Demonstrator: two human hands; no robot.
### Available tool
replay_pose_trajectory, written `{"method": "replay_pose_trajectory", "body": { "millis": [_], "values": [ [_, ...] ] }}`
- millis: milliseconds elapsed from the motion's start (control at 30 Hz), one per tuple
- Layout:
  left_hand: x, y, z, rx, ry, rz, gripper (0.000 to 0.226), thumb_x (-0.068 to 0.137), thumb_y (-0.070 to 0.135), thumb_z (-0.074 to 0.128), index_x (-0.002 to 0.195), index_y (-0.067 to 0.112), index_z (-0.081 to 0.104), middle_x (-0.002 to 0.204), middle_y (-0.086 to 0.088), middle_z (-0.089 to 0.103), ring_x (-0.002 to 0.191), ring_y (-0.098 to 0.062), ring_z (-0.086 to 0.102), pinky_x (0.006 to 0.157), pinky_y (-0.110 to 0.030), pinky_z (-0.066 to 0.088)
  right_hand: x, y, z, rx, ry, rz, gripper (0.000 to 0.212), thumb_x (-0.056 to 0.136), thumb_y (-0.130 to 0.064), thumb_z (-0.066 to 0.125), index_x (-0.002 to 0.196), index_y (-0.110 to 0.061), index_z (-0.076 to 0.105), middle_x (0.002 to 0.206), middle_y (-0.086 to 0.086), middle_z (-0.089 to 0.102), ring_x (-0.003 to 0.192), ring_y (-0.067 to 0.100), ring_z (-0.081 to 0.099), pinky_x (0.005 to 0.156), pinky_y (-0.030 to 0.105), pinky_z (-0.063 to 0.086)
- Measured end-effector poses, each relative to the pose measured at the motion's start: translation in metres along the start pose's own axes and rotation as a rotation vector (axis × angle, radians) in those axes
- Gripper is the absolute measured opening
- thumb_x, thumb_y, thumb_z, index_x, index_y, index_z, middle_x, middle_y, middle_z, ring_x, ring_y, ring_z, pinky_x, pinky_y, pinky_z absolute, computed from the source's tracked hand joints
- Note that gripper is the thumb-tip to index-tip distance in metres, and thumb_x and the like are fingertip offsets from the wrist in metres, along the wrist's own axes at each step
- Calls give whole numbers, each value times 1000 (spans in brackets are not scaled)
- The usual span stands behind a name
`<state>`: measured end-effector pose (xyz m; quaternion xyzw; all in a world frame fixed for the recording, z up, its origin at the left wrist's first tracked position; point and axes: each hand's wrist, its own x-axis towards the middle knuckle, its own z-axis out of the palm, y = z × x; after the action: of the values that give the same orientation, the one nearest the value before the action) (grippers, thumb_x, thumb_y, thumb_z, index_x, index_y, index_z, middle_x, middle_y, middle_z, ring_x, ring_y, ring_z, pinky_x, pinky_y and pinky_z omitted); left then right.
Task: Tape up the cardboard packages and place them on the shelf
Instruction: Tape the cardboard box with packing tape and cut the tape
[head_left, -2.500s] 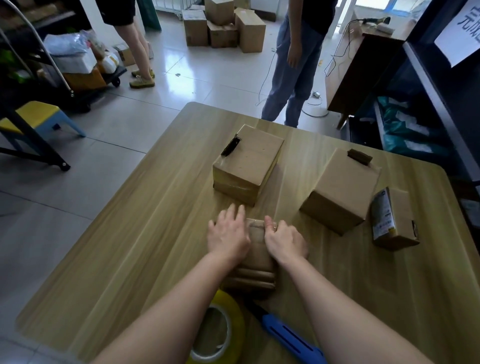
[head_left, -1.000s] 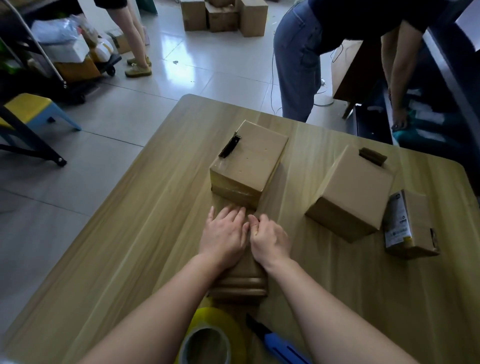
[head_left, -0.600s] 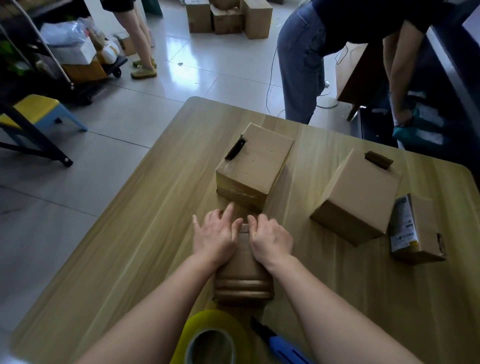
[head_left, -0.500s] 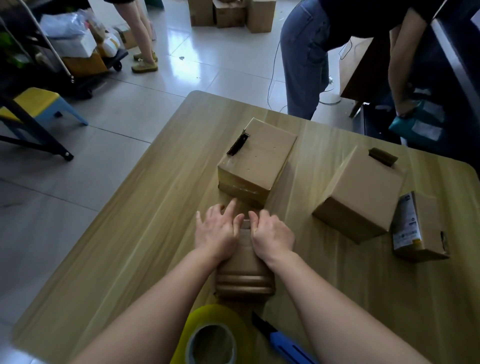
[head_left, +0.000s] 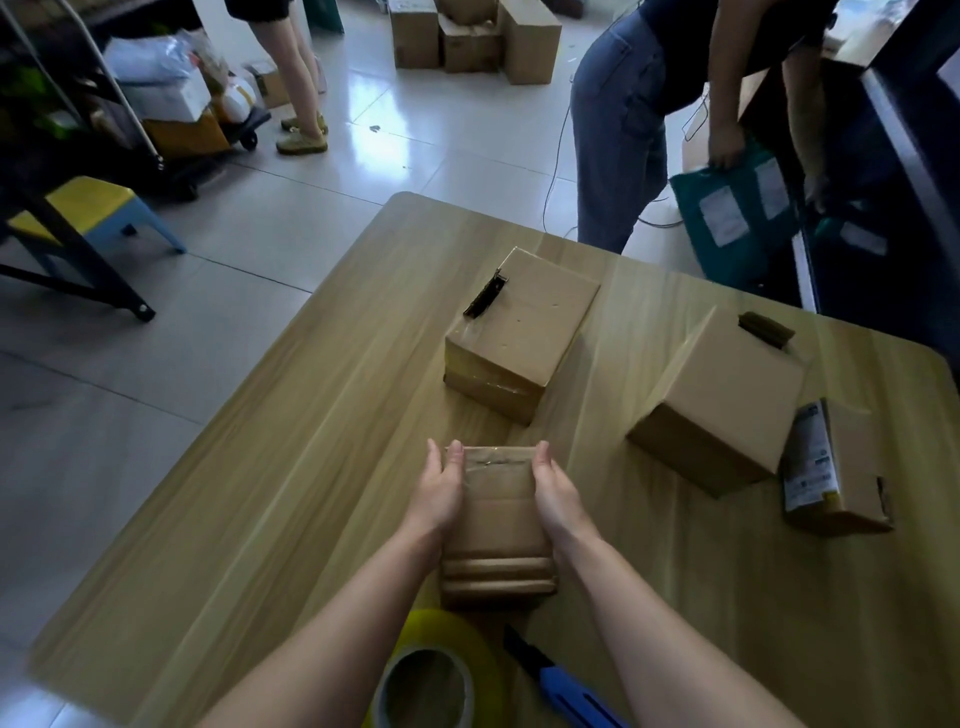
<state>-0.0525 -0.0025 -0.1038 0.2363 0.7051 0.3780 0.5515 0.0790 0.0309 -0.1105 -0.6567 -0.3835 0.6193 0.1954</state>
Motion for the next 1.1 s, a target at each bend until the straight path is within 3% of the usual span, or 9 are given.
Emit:
{"method": "replay_pose_trajectory", "body": {
  "millis": [133, 333, 467, 600, 800, 867, 967, 1033, 1100],
  "values": [
    [1, 2, 0, -26, -5, -3, 64, 100, 49, 34, 155, 21, 14, 158, -6, 24, 143, -25, 26, 113, -36, 26, 2, 0, 3, -42, -3, -25, 70, 97, -62, 23, 152, -20, 32, 150, 9, 42, 137, 29, 40, 114, 50, 35],
    [5, 4, -2, -23, 5, -86, 74, 97, 55, 36, 155, 20, 6, 158, -11, 21, 142, -32, 28, 114, -46, 30, -6, -7, 1, -102, -11, -8, 72, 97, -64, 22, 152, -19, 31, 150, 10, 41, 137, 30, 40, 114, 49, 35],
    [5, 7, 5, 40, 131, -206, 68, 100, 53, 31, 148, 6, 29, 148, -18, 38, 133, -35, 41, 109, -48, 36, -9, -9, 6, -144, 41, 3, 64, 101, -57, 23, 143, -14, 46, 139, 11, 52, 127, 28, 49, 109, 42, 40],
    [0, 12, 4, 14, 97, -198, 64, 99, 53, 31, 142, 7, 40, 140, -18, 48, 126, -35, 47, 106, -49, 41, -13, -11, 6, -118, 43, 35, 61, 102, -55, 24, 143, -14, 45, 138, 10, 52, 126, 29, 49, 109, 43, 40],
    [-13, 26, 0, -129, 3, 26, 75, 87, 67, 41, 146, 22, 38, 148, -8, 42, 131, -27, 45, 109, -47, 39, -18, -42, 2, -25, 94, 44, 102, 76, -86, 9, 150, -22, 38, 149, 11, 45, 138, 34, 40, 114, 53, 32],
    [-29, 38, -4, -155, -31, 134, 56, 100, 45, 40, 151, 28, 27, 151, -5, 35, 134, -25, 40, 106, -39, 41, -22, -55, -3, 11, 130, 5, 93, 84, -79, 9, 149, -20, 40, 148, 11, 45, 138, 34, 39, 115, 52, 30],
    [-42, 42, -6, -132, -121, 258, 55, 103, 29, 39, 153, 35, 16, 152, -1, 28, 127, -13, 35, 88, -21, 42, -32, -58, -13, 59, 163, -52, 66, 99, -62, 27, 139, -16, 52, 136, 8, 56, 129, 30, 48, 108, 43, 38],
    [-45, 41, -6, -135, -117, 296, 59, 101, 38, 40, 153, 35, 12, 152, 0, 28, 124, -11, 33, 92, -23, 36, -41, -57, -16, 132, 173, -94, 45, 102, -47, 42, 129, -16, 61, 122, 6, 63, 116, 25, 56, 89, 35, 47],
    [-48, 46, -5, -167, -85, 245, 76, 90, 66, 39, 154, 31, 16, 150, -3, 37, 130, -18, 40, 101, -29, 35, -47, -56, -17, 179, 185, -135, 35, 100, -31, 51, 130, -15, 61, 122, 6, 63, 108, 20, 58, 73, 27, 46]
  ]
}}
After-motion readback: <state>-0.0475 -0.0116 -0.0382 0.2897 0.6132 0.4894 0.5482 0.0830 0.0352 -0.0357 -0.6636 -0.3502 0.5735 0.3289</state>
